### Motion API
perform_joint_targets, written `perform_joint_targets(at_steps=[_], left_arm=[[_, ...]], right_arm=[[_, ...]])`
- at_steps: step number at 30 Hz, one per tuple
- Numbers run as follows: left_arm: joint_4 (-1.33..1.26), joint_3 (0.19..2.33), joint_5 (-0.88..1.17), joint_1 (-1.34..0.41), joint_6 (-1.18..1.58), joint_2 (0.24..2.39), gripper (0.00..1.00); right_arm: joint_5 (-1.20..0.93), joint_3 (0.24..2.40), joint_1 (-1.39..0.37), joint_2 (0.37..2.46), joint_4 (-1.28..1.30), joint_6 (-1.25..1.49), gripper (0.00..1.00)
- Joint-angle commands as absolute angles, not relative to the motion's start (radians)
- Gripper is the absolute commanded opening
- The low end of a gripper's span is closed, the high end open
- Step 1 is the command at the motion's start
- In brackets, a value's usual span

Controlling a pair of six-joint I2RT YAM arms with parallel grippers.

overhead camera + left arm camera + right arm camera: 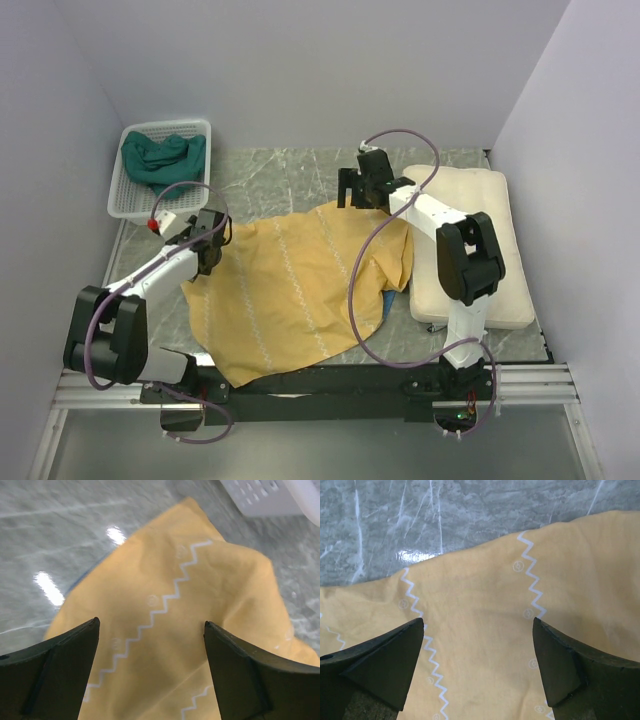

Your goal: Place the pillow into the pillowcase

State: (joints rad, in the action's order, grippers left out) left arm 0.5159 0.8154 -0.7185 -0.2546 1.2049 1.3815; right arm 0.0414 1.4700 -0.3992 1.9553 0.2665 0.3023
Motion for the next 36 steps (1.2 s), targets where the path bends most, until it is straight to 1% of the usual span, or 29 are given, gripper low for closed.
perform_joint_targets(at_steps=[1,2,5,6,7,8,9,10,11,14,15,16,19,24,29,31,36], left_arm=[[0.206,0.761,-0.605,-0.255,1.092,1.365,0.89],[0.178,0.756,-0.604,-0.255,1.089,1.390,0.89],[0.138,0.746,-0.600,-0.255,1.063,1.442,0.81],[0.086,0.738,-0.591,-0.255,1.052,1.451,0.67],[0.060,0.729,-0.577,-0.255,1.031,1.460,0.60],[0.037,0.716,-0.557,-0.253,1.023,1.471,0.51],[0.019,0.716,-0.549,-0.253,1.017,1.476,0.17],[0.021,0.721,-0.548,-0.253,1.011,1.479,0.07],[0.031,0.739,-0.552,-0.253,1.003,1.476,0.01],[0.093,0.787,-0.586,-0.253,0.982,1.422,0.01],[0.127,0.808,-0.629,-0.253,0.980,1.405,0.01],[0.199,0.855,-0.650,-0.253,0.979,1.388,0.01],[0.268,0.932,-0.702,-0.245,0.966,1.332,0.01],[0.316,1.023,-0.703,-0.215,0.919,1.272,0.01],[0.342,1.160,-0.681,-0.146,0.855,1.281,0.01],[0.347,1.222,-0.681,-0.097,0.830,1.298,0.01],[0.377,1.389,-0.540,0.073,0.796,1.403,0.01]], right_arm=[[0.061,1.512,-0.394,1.951,0.239,0.284,0.96],[0.080,1.528,-0.394,1.979,0.250,0.279,0.96],[0.121,1.586,-0.390,2.029,0.291,0.262,0.96],[0.127,1.604,-0.388,2.040,0.307,0.258,0.96],[0.133,1.608,-0.387,2.048,0.308,0.258,0.96],[0.138,1.606,-0.382,2.049,0.308,0.259,0.97],[0.138,1.598,-0.379,2.048,0.305,0.259,0.97],[0.137,1.594,-0.377,2.046,0.304,0.259,0.97],[0.135,1.588,-0.373,2.045,0.304,0.259,0.97],[0.138,1.571,-0.368,2.043,0.302,0.264,0.98],[0.138,1.568,-0.367,2.043,0.304,0.268,0.98],[0.140,1.565,-0.367,2.042,0.302,0.271,0.98],[0.150,1.565,-0.367,2.054,0.308,0.284,0.98],[0.150,1.581,-0.364,2.059,0.319,0.282,0.98],[0.095,1.591,-0.365,2.060,0.331,0.293,0.98],[0.059,1.546,-0.368,2.022,0.304,0.307,0.98],[0.003,1.346,-0.399,1.890,0.220,0.379,0.98]])
